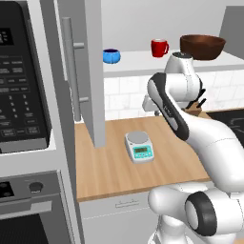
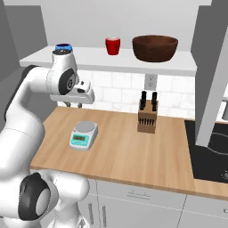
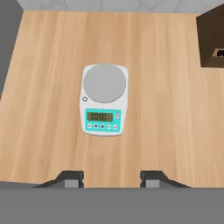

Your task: Gather all objects into one cabinet and sort the glasses and bowls to opposite sides.

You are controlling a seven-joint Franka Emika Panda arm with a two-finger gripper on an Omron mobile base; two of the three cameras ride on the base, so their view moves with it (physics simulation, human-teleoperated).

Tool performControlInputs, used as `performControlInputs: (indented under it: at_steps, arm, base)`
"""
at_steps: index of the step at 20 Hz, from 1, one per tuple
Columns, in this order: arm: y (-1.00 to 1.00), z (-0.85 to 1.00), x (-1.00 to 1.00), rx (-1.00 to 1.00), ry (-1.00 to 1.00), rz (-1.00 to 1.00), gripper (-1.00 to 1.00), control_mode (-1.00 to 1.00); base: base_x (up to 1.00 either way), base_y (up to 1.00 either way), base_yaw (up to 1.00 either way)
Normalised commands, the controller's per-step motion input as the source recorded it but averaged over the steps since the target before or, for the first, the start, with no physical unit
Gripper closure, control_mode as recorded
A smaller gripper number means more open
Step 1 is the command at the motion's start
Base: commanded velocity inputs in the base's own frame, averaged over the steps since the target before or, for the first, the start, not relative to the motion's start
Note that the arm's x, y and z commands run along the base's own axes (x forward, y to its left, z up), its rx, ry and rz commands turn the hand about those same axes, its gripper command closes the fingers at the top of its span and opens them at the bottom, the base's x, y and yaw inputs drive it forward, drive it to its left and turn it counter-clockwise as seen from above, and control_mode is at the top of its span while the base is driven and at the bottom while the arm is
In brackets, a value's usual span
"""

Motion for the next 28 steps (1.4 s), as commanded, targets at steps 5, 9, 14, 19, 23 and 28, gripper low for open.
performControlInputs:
  at_steps: [5,9,14,19,23,28]
  arm:
    - [0.03,-0.01,-0.05,-0.04,-0.04,0.0,-1.0,-1.0]
    - [0.0,-0.01,-0.42,0.0,-0.27,0.0,-1.0,-1.0]
    - [-0.01,0.15,-0.8,0.0,-0.23,-0.04,-1.0,-1.0]
    - [-0.15,0.21,-0.79,0.0,-0.27,-0.09,-1.0,-1.0]
    - [0.02,0.47,-0.05,-0.05,-0.35,-0.17,-1.0,-1.0]
    - [0.01,0.37,-0.2,-0.02,-0.56,-0.05,-1.0,-1.0]
  base:
    - [0.0,0.0,0.0]
    - [0.0,0.0,0.0]
    - [0.0,0.0,0.0]
    - [0.0,0.0,0.0]
    - [0.0,0.0,0.0]
    - [0.0,0.0,0.0]
